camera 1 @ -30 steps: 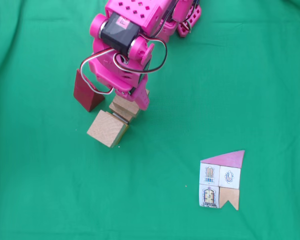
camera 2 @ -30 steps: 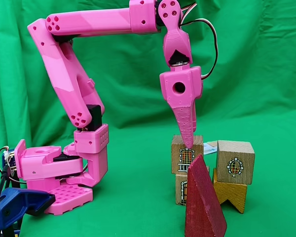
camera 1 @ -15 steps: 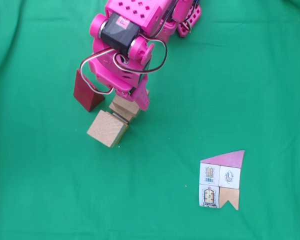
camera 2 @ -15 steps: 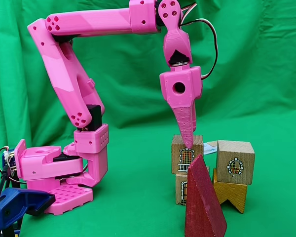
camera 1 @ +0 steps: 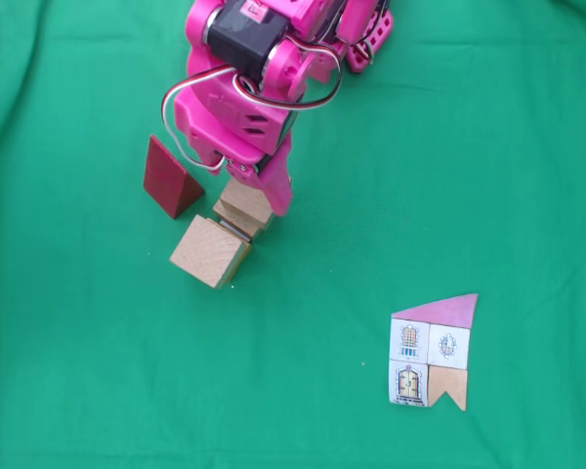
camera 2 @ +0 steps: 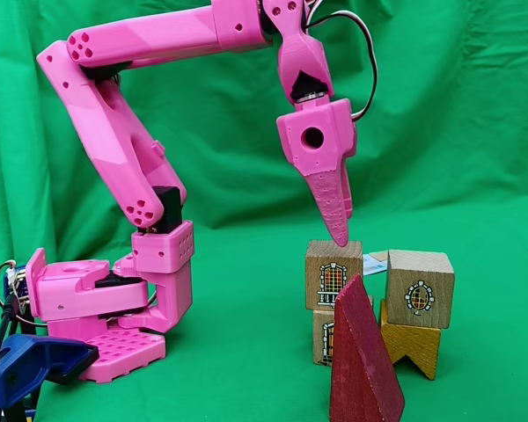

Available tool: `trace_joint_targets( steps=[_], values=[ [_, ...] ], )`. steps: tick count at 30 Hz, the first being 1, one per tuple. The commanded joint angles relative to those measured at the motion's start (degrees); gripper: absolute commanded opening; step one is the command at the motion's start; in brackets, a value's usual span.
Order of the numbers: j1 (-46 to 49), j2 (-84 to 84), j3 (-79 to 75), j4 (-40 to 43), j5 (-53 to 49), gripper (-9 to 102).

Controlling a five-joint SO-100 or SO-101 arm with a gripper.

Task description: Grasp some building blocks and build the house on the picture.

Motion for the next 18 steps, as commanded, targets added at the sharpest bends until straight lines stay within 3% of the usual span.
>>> trace_joint_targets(
  steps=[1, 18],
  values=[
    [2.9, 1.76, -0.62, -0.44, 0.35, 34],
    [17.31, 1.93, -1.41, -0.62, -0.35, 34]
  ],
)
